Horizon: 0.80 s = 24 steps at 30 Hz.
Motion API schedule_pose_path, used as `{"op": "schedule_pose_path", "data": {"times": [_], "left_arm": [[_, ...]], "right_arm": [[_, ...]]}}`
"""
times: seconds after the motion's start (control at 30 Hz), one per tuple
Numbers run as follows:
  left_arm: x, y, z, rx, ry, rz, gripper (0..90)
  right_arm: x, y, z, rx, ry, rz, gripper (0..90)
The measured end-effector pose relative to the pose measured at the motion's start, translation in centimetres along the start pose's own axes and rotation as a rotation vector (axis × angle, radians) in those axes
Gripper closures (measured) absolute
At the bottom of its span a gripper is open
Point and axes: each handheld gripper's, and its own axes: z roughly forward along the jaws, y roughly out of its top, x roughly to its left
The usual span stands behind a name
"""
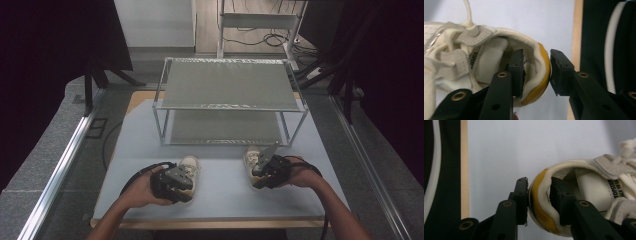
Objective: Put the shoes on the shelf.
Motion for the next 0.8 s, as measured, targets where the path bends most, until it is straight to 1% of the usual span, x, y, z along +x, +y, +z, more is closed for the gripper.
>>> {"op": "schedule_pose_path", "data": {"times": [0.03,0.07,0.1,0.13,0.17,0.2,0.27,0.33,0.37,0.43,0.47,0.5,0.53,0.57,0.6,0.63,0.7,0.8], "left_arm": [[0.0,0.0,0.0,0.0,0.0,0.0,68.7],[0.3,0.0,0.2,-0.004,-0.039,0.008,70.3],[0.3,0.0,0.2,-0.004,-0.039,0.008,71.8],[0.5,0.2,0.2,0.008,-0.055,0.029,72.4],[0.5,0.3,0.2,0.017,-0.056,0.04,72.8],[0.5,0.3,0.2,0.017,-0.056,0.04,73.1],[0.4,0.6,0.2,0.035,-0.055,0.072,73.6],[0.0,1.1,0.2,0.058,-0.037,0.116,73.9],[-0.2,1.4,0.2,0.062,-0.03,0.137,74.2],[-0.4,2.0,0.1,0.063,-0.019,0.165,74.1],[-0.4,2.0,0.1,0.063,-0.019,0.165,74.2],[-0.5,2.3,0.0,0.053,-0.012,0.177,74.4],[-0.6,2.6,-0.2,0.04,-0.004,0.186,74.4],[-0.6,3.0,-0.5,0.028,0.009,0.196,74.6],[-0.5,3.5,-0.9,0.019,0.031,0.202,74.4],[-0.4,3.8,-1.0,0.014,0.051,0.205,74.3],[-0.1,4.3,-1.0,0.007,0.084,0.217,74.3],[0.8,5.1,-0.7,0.002,0.109,0.224,74.4]], "right_arm": [[0.0,-0.1,0.0,-0.004,0.004,-0.001,69.5],[0.0,-0.1,0.0,-0.006,0.009,-0.002,70.6],[0.0,-0.1,0.0,-0.006,0.009,-0.002,70.6],[0.1,-0.1,0.0,-0.004,0.019,-0.009,72.6],[0.2,0.0,0.1,-0.001,0.016,-0.015,73.1],[0.2,0.0,0.1,-0.001,0.016,-0.015,73.1],[0.5,0.2,0.0,0.005,-0.006,-0.024,73.2],[0.8,0.3,0.0,0.011,-0.023,-0.039,73.5],[1.0,0.3,0.0,0.016,-0.033,-0.048,73.7],[1.2,0.4,-0.3,0.014,-0.048,-0.062,73.8],[1.2,0.4,-0.3,0.014,-0.048,-0.062,73.8],[1.5,0.4,-0.7,0.004,-0.056,-0.069,73.9],[1.5,0.4,-0.7,0.004,-0.056,-0.069,73.9],[1.6,0.5,-1.1,0.0,-0.062,-0.081,73.9],[1.9,0.7,-1.7,-0.004,-0.085,-0.095,73.9],[2.0,0.8,-2.0,-0.009,-0.092,-0.102,73.9],[2.2,1.1,-2.4,-0.013,-0.107,-0.111,73.8],[2.2,1.5,-2.8,-0.003,-0.128,-0.129,73.6]]}}
